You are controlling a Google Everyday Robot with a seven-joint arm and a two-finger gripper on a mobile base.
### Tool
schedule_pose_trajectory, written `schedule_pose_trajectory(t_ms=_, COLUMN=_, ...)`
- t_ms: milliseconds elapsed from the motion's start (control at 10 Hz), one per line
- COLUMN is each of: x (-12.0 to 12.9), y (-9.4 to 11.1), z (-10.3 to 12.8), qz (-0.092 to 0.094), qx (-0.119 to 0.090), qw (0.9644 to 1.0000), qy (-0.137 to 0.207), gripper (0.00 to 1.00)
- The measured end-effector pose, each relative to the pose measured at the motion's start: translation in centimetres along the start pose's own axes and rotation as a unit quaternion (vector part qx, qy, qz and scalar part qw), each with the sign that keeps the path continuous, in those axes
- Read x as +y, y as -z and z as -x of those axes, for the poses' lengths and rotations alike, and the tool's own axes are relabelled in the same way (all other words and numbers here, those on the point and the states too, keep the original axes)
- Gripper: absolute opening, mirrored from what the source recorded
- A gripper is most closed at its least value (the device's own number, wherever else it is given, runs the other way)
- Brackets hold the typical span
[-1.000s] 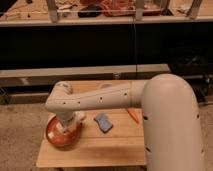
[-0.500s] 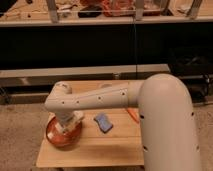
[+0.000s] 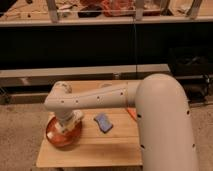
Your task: Place the bottle in the ceramic bowl
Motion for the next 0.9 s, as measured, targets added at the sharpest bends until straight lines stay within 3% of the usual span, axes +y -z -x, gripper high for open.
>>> schedule_pose_trajectory(t_ms=200, x=-0.26, y=-0.17, z=-0.12, qz=0.002, qx=-0.001, qw=1.0000, qy=0.001, gripper=0.79)
schedule_pose_trajectory(t_ms=900, x=-0.48, y=-0.56, z=-0.19, qz=0.007, qx=0.001, qw=1.0000, qy=0.002, gripper=0.80)
